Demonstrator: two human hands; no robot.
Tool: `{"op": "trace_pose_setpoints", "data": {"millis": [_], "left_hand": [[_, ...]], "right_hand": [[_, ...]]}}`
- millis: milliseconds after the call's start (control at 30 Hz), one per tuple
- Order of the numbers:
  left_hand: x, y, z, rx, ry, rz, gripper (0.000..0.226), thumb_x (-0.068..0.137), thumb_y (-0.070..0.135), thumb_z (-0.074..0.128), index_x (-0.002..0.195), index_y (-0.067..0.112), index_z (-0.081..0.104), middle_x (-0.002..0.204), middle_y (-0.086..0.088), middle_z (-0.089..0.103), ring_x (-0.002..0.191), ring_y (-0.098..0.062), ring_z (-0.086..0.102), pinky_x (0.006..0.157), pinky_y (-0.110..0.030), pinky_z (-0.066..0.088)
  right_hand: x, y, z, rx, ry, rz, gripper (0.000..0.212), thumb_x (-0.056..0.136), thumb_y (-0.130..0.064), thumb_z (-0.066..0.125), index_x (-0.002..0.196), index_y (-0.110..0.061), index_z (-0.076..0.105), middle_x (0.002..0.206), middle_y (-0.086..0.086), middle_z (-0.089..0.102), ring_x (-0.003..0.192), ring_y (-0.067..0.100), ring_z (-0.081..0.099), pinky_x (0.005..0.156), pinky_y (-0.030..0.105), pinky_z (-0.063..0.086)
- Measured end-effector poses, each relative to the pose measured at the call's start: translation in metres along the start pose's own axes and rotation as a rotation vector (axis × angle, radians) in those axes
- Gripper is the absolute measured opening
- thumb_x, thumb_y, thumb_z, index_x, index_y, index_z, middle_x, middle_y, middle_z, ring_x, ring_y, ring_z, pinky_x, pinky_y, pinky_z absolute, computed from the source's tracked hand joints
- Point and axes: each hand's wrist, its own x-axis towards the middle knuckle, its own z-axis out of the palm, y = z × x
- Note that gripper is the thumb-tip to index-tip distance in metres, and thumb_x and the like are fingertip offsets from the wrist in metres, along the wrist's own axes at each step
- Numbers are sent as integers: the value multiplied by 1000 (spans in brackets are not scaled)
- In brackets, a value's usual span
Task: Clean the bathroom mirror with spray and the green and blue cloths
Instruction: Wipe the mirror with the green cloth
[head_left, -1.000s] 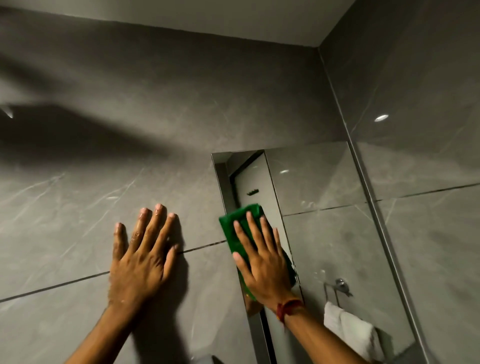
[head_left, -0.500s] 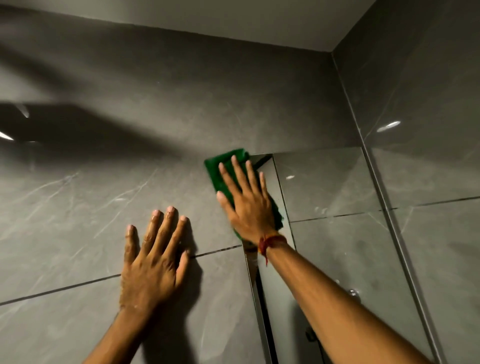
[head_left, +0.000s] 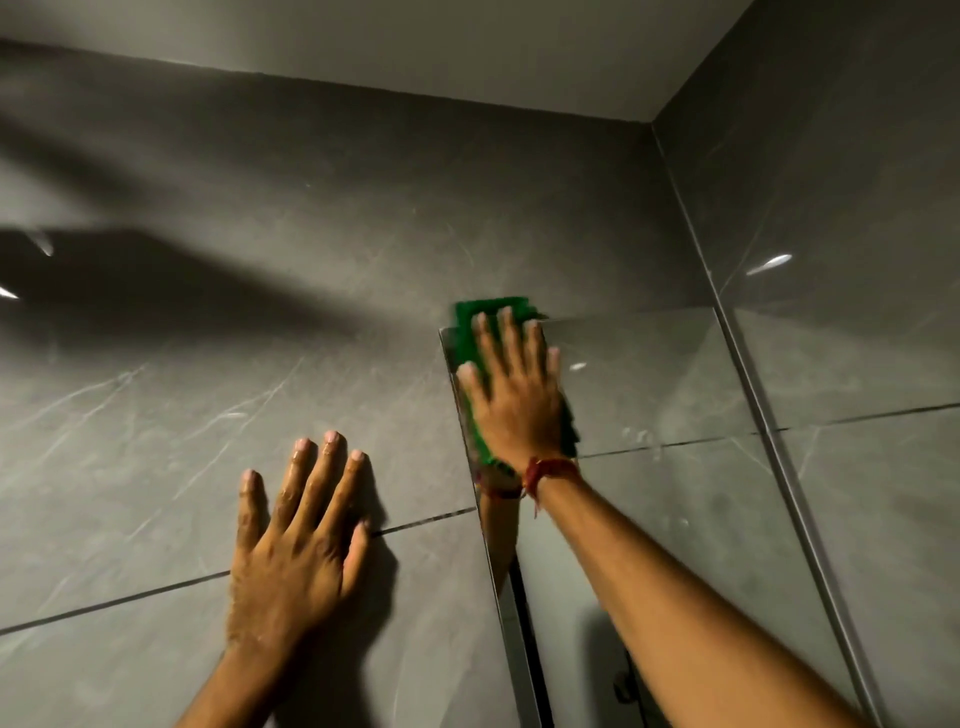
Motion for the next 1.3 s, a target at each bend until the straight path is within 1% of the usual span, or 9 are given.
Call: {"op": "trace_pose_setpoints", "data": {"millis": [100,200,367,567,733,900,1033,1133,1300], "left_hand": [[-1,1,0,0,4,-5,75,96,54,31,161,18,34,173,-11,23,160,-34,23,128,-66,15],[-2,0,0,-12,29,4,75,95,54,31,160,17,37,172,-12,26,159,-32,24,128,-66,15],[-1,-3,6,5,55,19,76,95,54,30,161,16,36,173,-12,23,160,-32,21,127,-67,14],[1,-8,23,11,37,2,76,99,59,13,166,26,20,177,-3,12,164,-28,12,128,-67,10],[2,-9,33,-73,27,6,75,99,59,13,168,28,9,177,-3,7,164,-30,7,125,-70,17],[2,-3,24,-26,14,-28,78,98,61,22,167,28,12,178,1,2,165,-26,3,129,-65,5],[0,4,11,-18,78,-4,76,97,56,28,165,19,27,176,-8,16,163,-32,15,130,-63,5],[-2,4,7,-6,77,-7,76,98,56,28,164,18,29,174,-10,19,162,-34,18,128,-65,10],[-2,4,8,22,102,-12,75,99,56,28,164,20,27,175,-8,17,162,-32,17,129,-64,11]], "right_hand": [[-49,-22,18,-22,-52,-334,65,102,-61,24,161,-43,4,173,-10,0,161,23,-1,129,57,5],[-60,4,21,-38,-61,-431,66,102,-62,24,162,-42,5,173,-13,0,161,19,1,128,57,9],[-17,97,-5,3,-31,-72,65,102,-60,13,163,-37,6,173,-10,2,161,17,2,129,55,3],[4,223,-31,81,-13,265,63,103,-56,12,162,-37,-1,173,-9,-3,160,17,-2,127,60,3],[-2,267,-37,72,34,475,65,104,-53,13,164,-30,2,173,-4,-1,161,22,-2,128,59,1],[-25,208,-26,70,51,357,64,104,-54,12,163,-34,1,173,-5,-3,161,21,-6,128,59,2],[-81,95,2,-5,33,27,65,103,-57,12,163,-32,12,173,-2,8,161,25,6,128,56,9],[-111,24,24,20,-9,-223,64,104,-59,20,163,-36,11,173,-9,6,161,22,4,128,56,10],[-30,-11,15,53,-11,-252,65,102,-56,30,162,-37,13,173,-10,7,161,22,4,126,60,12]]}}
